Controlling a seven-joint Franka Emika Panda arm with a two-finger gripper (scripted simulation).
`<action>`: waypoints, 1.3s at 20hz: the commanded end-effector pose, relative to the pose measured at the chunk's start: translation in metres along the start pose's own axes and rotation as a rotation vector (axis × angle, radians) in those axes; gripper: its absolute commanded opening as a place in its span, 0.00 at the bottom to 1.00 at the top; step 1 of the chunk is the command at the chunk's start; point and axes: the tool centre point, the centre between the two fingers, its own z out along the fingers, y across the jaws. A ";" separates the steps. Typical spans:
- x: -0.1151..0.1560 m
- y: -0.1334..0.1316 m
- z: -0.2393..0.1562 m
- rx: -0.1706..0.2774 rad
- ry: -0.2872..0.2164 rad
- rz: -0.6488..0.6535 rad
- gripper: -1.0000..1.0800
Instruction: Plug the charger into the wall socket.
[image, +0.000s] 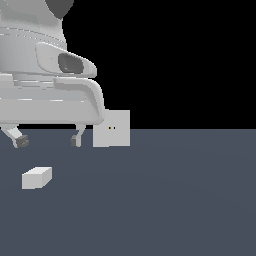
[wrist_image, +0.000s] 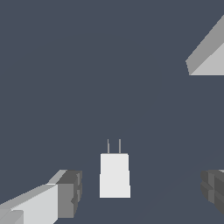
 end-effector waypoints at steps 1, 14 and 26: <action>-0.002 -0.007 0.004 0.000 0.015 -0.007 0.96; -0.006 -0.018 0.012 -0.002 0.036 -0.019 0.96; -0.019 -0.017 0.048 -0.002 0.036 -0.018 0.96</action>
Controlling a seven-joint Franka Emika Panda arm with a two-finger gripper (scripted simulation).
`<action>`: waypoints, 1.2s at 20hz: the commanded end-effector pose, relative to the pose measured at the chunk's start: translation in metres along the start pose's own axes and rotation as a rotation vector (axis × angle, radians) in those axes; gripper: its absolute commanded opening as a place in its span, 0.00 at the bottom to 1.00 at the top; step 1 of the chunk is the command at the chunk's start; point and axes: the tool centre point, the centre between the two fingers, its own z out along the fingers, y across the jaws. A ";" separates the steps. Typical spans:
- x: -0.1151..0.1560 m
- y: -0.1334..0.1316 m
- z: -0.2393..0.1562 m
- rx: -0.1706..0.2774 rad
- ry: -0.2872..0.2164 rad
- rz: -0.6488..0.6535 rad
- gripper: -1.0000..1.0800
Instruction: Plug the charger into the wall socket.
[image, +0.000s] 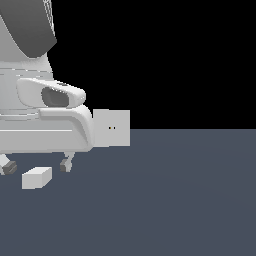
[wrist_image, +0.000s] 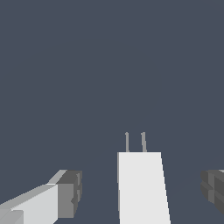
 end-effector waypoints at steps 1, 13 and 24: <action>-0.003 0.000 0.009 0.000 0.001 0.000 0.96; -0.006 0.000 0.017 0.000 0.001 0.001 0.00; -0.003 0.007 0.013 0.000 0.001 0.001 0.00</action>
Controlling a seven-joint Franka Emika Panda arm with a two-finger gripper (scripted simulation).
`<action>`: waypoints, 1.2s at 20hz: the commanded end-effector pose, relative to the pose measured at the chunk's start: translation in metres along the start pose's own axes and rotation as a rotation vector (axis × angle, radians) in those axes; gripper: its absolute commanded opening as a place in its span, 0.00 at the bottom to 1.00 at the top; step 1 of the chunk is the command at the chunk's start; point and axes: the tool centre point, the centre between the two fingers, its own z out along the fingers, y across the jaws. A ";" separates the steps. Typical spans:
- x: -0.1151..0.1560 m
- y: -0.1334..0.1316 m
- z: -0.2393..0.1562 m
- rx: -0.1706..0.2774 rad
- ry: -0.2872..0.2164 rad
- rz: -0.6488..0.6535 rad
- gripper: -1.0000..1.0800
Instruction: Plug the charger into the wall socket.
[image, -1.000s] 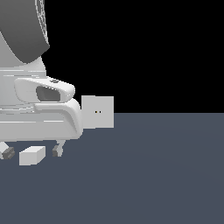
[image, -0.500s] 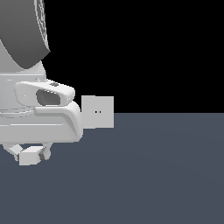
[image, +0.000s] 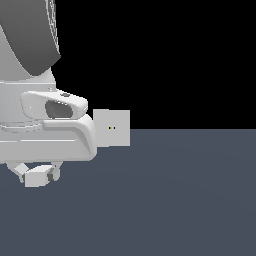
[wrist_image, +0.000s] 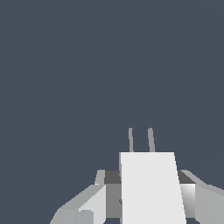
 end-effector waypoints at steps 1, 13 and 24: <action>0.003 0.006 -0.003 -0.001 0.001 0.001 0.00; 0.026 0.061 -0.033 -0.005 0.003 0.004 0.00; 0.049 0.112 -0.061 -0.006 0.002 0.008 0.00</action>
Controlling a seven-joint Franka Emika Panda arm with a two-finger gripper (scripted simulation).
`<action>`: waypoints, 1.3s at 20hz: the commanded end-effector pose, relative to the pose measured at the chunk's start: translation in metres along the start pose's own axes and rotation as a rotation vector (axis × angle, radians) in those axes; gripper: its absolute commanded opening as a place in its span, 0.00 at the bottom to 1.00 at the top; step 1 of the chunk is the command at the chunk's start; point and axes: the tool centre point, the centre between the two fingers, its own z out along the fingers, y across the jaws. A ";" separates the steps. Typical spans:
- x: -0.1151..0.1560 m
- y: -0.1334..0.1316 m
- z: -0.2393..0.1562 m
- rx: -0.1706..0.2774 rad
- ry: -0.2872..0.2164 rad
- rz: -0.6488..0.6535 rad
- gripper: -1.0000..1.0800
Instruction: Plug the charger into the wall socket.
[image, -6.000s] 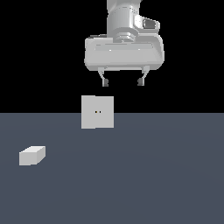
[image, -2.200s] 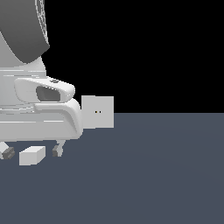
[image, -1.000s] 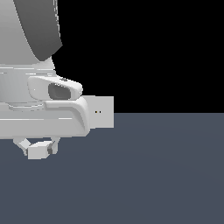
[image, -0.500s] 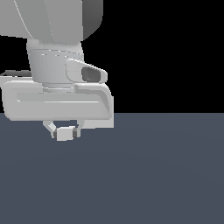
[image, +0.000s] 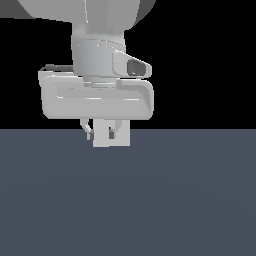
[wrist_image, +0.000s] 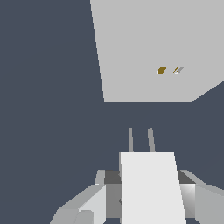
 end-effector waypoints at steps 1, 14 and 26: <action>0.004 0.008 -0.005 0.001 -0.001 -0.001 0.00; 0.010 0.021 -0.011 0.002 -0.002 0.002 0.00; 0.028 0.021 -0.005 0.002 -0.002 0.003 0.00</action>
